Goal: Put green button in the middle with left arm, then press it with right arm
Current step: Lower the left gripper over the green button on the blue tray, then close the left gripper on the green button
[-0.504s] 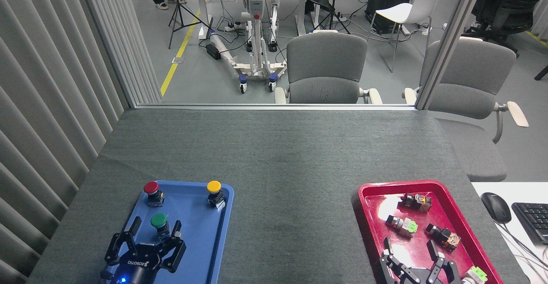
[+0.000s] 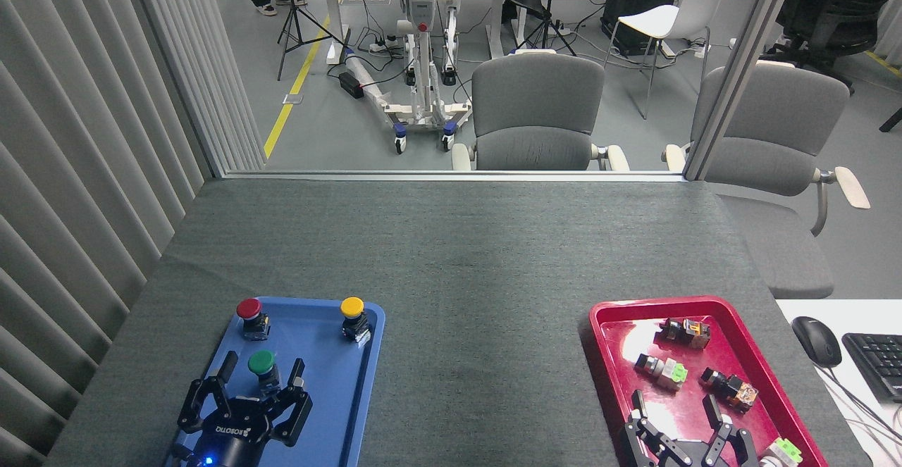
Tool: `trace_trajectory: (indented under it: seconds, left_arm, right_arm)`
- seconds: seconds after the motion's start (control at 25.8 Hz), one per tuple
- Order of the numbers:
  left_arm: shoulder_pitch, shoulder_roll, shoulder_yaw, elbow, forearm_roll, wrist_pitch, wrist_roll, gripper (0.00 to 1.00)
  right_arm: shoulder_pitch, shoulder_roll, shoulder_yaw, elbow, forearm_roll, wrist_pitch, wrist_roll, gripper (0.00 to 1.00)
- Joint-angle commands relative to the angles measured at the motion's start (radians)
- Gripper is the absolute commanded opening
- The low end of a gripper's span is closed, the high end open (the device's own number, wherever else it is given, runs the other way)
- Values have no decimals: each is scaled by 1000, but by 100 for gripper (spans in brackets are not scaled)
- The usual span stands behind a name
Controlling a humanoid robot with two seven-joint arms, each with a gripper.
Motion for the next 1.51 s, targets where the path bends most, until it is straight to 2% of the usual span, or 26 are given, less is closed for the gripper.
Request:
trace_trajectory:
  seconds: [0.0,0.7,0.81,1.16,1.47]
  left_arm:
    - [-4,1,-12,7,-2,-18,3,100]
    - [-4,9,-10,17,-2,-30,17,99]
    - [-4,1,-3,17,1,-6,12,99]
    - [-18,-9,-9,124,4,195,2,99]
    - [-64,-18,-37,225,6,194,9,99]
  right_arm:
    - [0,0,0,0,0,0,2,100]
    - [0,-2,1,0,0,0,1,100]
    - [0,-2,1,0,0,0,1,100]
    - [0,-5,1,0,0,0,1,100]
    - [0,-3,1,0,2,0,1,100]
